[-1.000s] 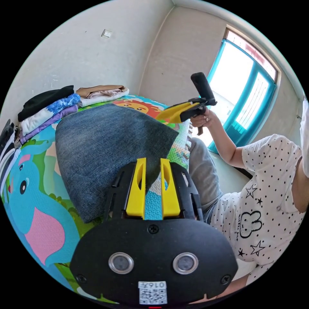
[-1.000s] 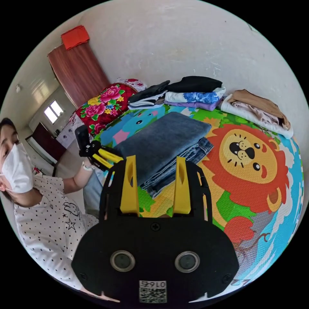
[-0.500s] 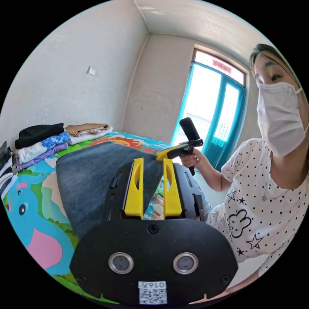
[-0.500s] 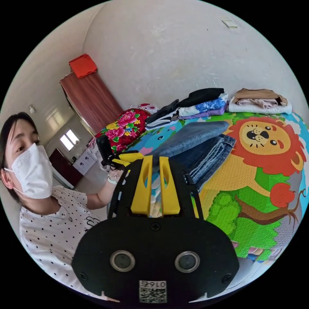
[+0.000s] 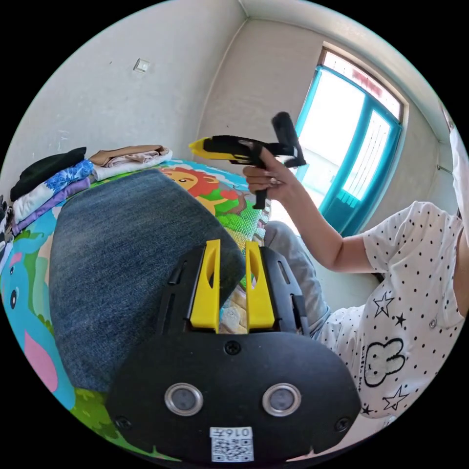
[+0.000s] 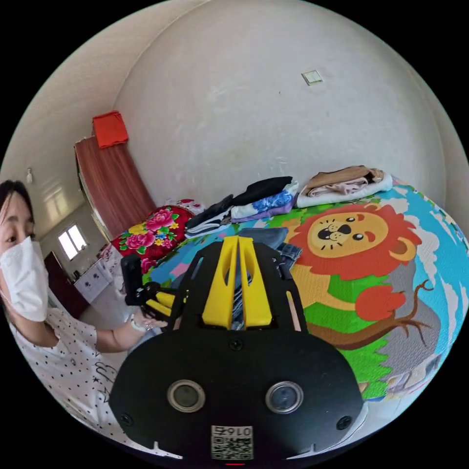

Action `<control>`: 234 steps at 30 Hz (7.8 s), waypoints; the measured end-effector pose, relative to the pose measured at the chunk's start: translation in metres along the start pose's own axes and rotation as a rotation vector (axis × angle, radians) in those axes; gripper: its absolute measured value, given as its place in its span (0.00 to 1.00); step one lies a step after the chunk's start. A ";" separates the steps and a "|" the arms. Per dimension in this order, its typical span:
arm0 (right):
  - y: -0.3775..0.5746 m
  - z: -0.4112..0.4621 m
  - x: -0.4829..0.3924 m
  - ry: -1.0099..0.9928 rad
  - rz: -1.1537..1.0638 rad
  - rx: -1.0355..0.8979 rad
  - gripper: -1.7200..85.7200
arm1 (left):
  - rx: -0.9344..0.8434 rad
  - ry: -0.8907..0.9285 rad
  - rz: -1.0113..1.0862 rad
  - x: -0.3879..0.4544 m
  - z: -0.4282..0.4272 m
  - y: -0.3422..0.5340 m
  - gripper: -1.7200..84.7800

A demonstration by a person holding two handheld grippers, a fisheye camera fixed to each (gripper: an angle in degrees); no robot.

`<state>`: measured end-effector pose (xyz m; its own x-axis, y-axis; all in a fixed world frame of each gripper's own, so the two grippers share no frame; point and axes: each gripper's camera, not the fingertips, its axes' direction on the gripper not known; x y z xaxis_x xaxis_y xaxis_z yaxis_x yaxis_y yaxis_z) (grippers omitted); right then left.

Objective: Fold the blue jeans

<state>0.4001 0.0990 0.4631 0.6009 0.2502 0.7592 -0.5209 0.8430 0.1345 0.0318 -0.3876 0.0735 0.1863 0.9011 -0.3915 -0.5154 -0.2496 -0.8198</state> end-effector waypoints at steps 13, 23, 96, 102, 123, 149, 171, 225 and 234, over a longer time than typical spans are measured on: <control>-0.043 0.144 -0.001 0.216 -0.080 -0.274 0.06 | 0.017 -0.063 0.088 -0.001 -0.009 -0.008 0.13; 0.013 0.173 -0.020 0.277 -0.173 -0.374 0.07 | 0.023 -0.060 -0.011 -0.046 -0.063 -0.038 0.07; 0.397 0.120 -0.404 0.600 -1.275 -0.348 0.12 | -0.155 -0.965 0.502 0.072 0.104 0.167 0.23; 0.394 0.027 -0.335 0.314 -1.301 -0.205 0.12 | -0.205 -1.010 0.593 0.095 0.179 0.192 0.20; 0.381 -0.069 -0.244 0.925 -0.693 -0.143 0.24 | -0.514 -0.899 0.371 0.174 0.355 0.067 0.10; 0.358 0.050 -0.214 1.193 -1.102 -0.569 0.26 | -0.563 -0.969 0.385 0.165 0.479 0.053 0.10; 0.339 0.102 -0.114 1.138 -1.149 -0.615 0.16 | -0.528 -1.224 0.954 0.152 0.579 0.089 0.15; -0.108 0.468 0.285 1.311 -1.451 -0.279 0.15 | -0.575 -1.597 0.973 -0.311 0.677 -0.455 0.12; -0.145 0.415 0.291 1.261 -1.578 -0.438 0.14 | -0.667 -1.544 0.862 -0.301 0.565 -0.482 0.14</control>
<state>0.3987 -0.1481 0.9287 0.3833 -0.6875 -0.6168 0.7804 0.5982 -0.1818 -0.2485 -0.3378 0.8229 -0.9184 -0.1379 -0.3708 0.3893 -0.4818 -0.7851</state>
